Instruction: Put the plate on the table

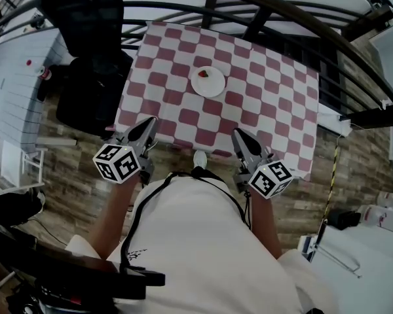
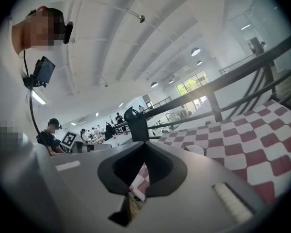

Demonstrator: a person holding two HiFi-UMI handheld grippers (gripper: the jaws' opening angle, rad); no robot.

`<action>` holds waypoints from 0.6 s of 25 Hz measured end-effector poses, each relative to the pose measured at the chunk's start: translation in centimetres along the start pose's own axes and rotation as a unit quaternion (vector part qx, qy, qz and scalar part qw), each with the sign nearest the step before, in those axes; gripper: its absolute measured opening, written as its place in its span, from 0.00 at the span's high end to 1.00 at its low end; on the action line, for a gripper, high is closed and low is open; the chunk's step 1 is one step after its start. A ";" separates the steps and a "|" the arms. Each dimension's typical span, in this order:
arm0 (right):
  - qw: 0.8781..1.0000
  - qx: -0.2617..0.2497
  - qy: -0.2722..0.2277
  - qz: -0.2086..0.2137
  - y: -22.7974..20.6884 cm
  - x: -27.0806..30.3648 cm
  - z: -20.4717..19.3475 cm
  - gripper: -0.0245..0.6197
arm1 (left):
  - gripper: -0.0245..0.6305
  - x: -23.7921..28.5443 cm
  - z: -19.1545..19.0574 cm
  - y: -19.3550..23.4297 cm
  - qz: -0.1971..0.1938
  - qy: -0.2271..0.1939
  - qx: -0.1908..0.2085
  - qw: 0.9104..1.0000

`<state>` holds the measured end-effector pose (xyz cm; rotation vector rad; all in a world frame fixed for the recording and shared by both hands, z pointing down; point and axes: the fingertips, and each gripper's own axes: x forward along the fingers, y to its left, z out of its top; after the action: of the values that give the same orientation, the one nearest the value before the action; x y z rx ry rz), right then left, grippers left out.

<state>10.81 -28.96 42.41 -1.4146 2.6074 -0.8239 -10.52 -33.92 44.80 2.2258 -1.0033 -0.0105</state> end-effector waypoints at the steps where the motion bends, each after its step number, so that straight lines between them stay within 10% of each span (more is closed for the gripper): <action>1: 1.000 0.000 0.000 -0.002 0.0 0.0 -0.1 0.95 | 0.95 -0.1 -0.1 -0.1 -0.002 0.000 0.003 1.000; 15: 1.000 -0.009 0.007 0.000 0.8 0.7 -0.5 0.95 | 0.95 0.2 -0.6 0.4 -0.013 0.003 -0.012 1.000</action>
<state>9.63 -28.94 42.53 -1.4198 2.6311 -0.8149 -10.50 -33.91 45.56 2.2149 -0.9653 -0.0273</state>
